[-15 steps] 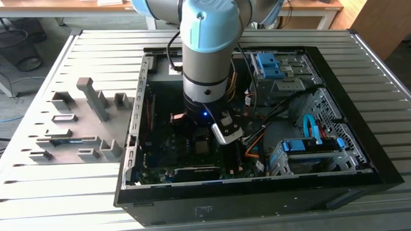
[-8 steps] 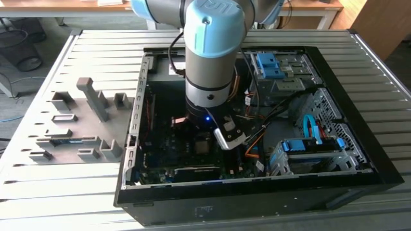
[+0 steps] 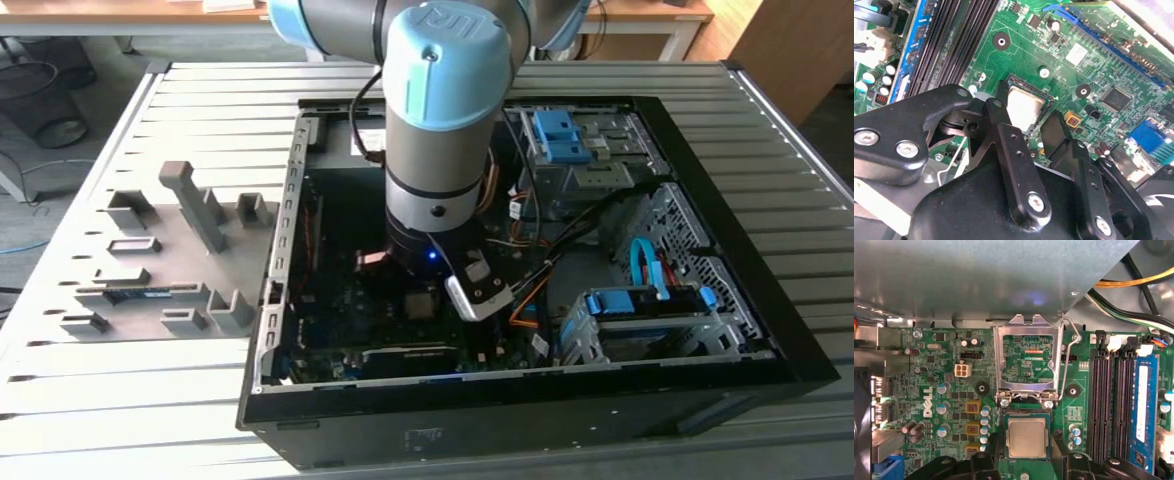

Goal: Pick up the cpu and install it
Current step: 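Place the cpu into insertion slot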

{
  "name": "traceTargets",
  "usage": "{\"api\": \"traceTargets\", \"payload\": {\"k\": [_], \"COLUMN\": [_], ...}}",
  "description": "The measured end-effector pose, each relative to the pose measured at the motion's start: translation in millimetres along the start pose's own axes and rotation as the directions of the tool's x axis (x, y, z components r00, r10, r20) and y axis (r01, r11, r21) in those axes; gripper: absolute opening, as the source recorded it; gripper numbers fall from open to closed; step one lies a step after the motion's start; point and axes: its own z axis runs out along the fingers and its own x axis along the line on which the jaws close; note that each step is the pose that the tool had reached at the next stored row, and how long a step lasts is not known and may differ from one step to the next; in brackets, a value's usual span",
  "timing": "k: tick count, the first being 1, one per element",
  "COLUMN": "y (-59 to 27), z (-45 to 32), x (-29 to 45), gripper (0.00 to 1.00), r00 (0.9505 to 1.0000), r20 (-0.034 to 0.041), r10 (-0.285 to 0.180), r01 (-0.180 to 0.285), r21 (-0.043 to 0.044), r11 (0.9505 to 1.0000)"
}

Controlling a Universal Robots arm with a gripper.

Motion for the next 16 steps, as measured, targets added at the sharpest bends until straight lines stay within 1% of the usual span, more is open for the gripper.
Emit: {"api": "traceTargets", "payload": {"k": [5,10,16], "y": [-0.1,0.1,-0.7], "z": [1.8,2.9,3.0], "x": [0.2,4.7,5.1], "gripper": [0.53,0.53,0.53], "r00": [1.0,1.0,1.0], "r20": [-0.0001,0.0001,-0.0001], "r10": [0.0,0.0,0.0], "r01": [0.0,0.0,0.0], "r21": [0.0002,0.0004,0.0002], "r11": [1.0,1.0,1.0]}}
